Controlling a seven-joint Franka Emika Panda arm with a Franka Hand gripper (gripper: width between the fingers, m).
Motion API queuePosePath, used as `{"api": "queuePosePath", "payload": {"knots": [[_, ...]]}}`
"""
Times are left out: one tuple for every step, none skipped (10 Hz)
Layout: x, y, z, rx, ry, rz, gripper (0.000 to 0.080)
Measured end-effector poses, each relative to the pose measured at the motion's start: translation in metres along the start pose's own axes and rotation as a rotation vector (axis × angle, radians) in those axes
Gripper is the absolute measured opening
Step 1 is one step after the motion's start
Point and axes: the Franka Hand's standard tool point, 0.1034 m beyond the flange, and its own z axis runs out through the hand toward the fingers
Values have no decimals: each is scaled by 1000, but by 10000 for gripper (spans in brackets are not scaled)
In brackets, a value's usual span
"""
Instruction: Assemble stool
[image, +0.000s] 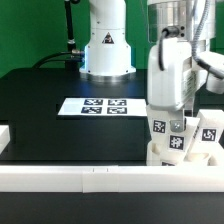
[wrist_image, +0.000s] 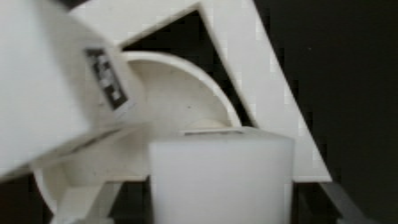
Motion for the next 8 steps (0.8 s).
{"api": "queuePosePath", "payload": {"knots": [[-2, 0, 0, 5, -17, 35, 334], [-3, -2, 1, 42, -63, 130, 334], [-6, 1, 1, 67, -95, 197, 334], [-10, 5, 1, 90, -116, 237, 334], [-14, 9, 1, 123, -137, 277, 334], [-19, 15, 1, 119, -156, 323, 334], [-20, 17, 1, 118, -164, 331, 334], [-21, 17, 1, 114, -176, 363, 334]]}}
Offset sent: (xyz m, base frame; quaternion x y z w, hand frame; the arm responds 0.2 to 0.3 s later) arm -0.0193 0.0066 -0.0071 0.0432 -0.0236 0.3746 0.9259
